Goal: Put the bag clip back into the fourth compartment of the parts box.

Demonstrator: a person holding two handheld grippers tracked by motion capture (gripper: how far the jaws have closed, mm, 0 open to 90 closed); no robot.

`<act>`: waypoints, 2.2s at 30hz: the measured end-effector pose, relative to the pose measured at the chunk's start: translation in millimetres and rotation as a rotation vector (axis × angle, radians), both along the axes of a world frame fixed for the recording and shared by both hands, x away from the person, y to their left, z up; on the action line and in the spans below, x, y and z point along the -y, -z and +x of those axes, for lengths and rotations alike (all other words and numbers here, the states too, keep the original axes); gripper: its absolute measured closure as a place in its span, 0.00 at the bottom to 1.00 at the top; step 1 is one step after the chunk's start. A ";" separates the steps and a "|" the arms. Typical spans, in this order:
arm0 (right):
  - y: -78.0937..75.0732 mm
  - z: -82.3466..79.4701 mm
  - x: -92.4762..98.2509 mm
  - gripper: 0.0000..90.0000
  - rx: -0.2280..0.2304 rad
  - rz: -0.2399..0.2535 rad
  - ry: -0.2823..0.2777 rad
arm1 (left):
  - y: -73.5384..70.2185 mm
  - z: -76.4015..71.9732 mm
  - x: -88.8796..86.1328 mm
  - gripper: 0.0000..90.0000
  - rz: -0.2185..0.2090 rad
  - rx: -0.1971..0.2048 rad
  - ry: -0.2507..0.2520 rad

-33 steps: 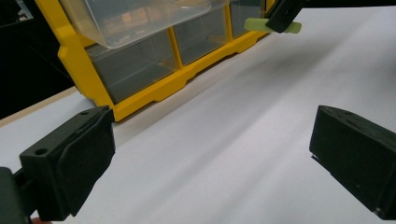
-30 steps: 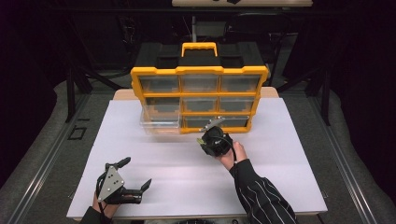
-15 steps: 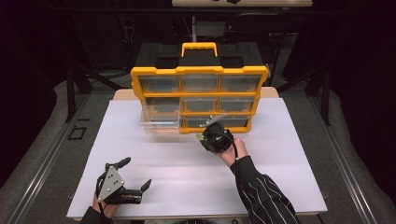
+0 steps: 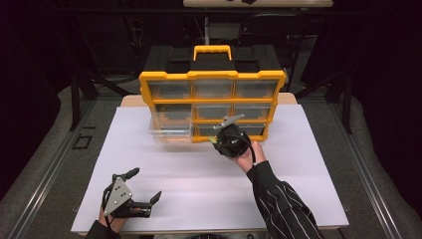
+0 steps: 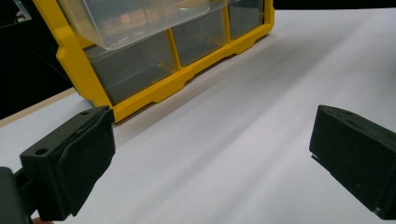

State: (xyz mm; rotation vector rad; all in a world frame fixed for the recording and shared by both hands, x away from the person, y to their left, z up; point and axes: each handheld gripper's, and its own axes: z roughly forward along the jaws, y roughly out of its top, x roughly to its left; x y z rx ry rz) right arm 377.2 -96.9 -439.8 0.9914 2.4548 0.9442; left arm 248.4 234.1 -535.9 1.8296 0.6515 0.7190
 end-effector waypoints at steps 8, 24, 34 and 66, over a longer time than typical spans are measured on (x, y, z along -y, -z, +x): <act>-12.1 0.8 -2.1 0.89 0.010 0.004 -0.013 | -0.1 -0.2 -0.3 0.00 -0.001 0.001 -0.002; -29.0 4.2 -5.9 0.89 0.026 0.008 -0.027 | -0.4 -0.4 -0.6 0.01 -0.006 0.008 -0.002; -37.2 7.6 -5.0 0.89 0.034 0.013 -0.032 | -0.6 -0.2 -0.8 0.01 -0.004 0.013 -0.002; -67.1 25.5 -4.9 0.90 0.061 0.043 -0.051 | -0.7 -0.3 -0.4 0.01 -0.005 0.014 0.003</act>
